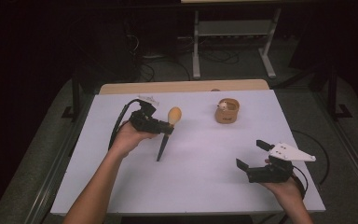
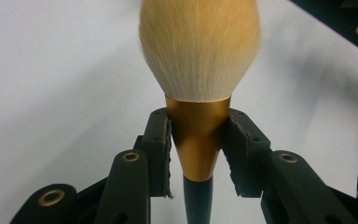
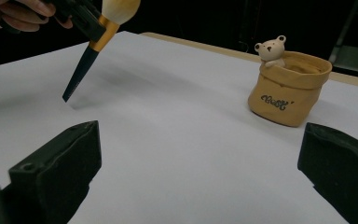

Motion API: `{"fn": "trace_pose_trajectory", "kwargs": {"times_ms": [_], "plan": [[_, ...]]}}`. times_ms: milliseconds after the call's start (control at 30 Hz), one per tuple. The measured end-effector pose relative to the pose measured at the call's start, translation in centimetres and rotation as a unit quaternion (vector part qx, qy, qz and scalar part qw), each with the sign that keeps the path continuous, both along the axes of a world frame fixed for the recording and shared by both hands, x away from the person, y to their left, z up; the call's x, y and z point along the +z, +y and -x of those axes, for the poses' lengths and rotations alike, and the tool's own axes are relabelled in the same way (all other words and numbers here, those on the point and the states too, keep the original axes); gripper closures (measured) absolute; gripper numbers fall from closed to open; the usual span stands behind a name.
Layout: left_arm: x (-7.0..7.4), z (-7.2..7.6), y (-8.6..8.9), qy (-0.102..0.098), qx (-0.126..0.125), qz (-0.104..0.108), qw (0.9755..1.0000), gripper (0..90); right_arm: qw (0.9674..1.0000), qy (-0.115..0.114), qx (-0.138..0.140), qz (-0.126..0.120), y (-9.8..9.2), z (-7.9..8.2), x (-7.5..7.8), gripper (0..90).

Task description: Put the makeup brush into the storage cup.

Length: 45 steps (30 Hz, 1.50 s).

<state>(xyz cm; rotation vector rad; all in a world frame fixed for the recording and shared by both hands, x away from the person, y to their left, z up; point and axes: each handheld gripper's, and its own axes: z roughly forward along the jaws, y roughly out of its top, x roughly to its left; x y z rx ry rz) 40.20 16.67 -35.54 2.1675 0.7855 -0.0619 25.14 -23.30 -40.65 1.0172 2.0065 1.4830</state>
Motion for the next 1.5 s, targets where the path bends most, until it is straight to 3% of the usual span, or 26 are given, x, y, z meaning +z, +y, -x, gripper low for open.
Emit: {"fn": "trace_pose_trajectory", "kwargs": {"times_ms": [100, 133, 200, 367, 433, 500, 600, 733, 933, 967, 1067, 1500], "plan": [[0.2, 0.4, 0.3, -0.015, -0.003, 0.011, 0.9998, 63.2, 1.0, 0.0, 0.0, 0.001, 0.0, 0.0, 0.0, 0.0], [0.5, 0.7, 0.5, -0.028, -0.005, 0.023, 0.9993, 63.2, 1.0, 0.0, 0.0, 0.001, 0.0, -0.1, 0.0, 0.0], [0.6, 1.1, 0.6, -0.034, -0.007, 0.037, 0.9987, 63.2, 1.0, 0.004, 0.0, 0.0, 0.0, 0.0, -0.1, 0.0], [0.7, 1.6, 0.7, -0.061, -0.023, 0.056, 0.9963, 63.2, 1.0, 0.0, 0.001, 0.001, 0.0, -0.1, 0.0, 0.0], [0.8, 1.9, 0.8, -0.07, -0.032, 0.065, 0.9949, 63.2, 1.0, -0.002, 0.001, 0.001, 0.1, -0.2, 0.0, 0.0], [0.9, 2.2, 0.9, -0.08, -0.039, 0.087, 0.9922, 63.2, 1.0, 0.001, 0.002, -0.001, 0.2, -0.1, 0.0, 0.0], [0.9, 2.4, 1.0, -0.088, -0.046, 0.097, 0.9903, 63.2, 1.0, -0.002, 0.004, 0.001, 0.4, -0.2, 0.0, 0.0], [0.6, 2.7, 1.1, -0.103, -0.062, 0.121, 0.9854, 63.2, 0.9999, 0.001, 0.01, 0.005, 0.9, -0.3, -0.1, 0.0], [0.7, 2.9, 1.3, -0.113, -0.067, 0.138, 0.9817, 63.2, 0.9999, -0.004, 0.014, 0.003, 1.1, -0.6, 0.1, 0.0], [0.9, 3.1, 1.4, -0.115, -0.066, 0.149, 0.9798, 63.2, 0.9998, -0.007, 0.015, 0.006, 1.2, -0.7, 0.1, 0.0], [0.9, 3.3, 1.4, -0.119, -0.068, 0.16, 0.9775, 63.2, 0.9996, -0.006, 0.027, -0.003, 1.4, -1.1, 0.4, 0.0], [1.0, 3.8, 1.2, -0.131, -0.08, 0.176, 0.9723, 63.1, 0.9977, -0.016, 0.059, -0.028, 2.2, -2.9, 1.2, 0.0]]}}
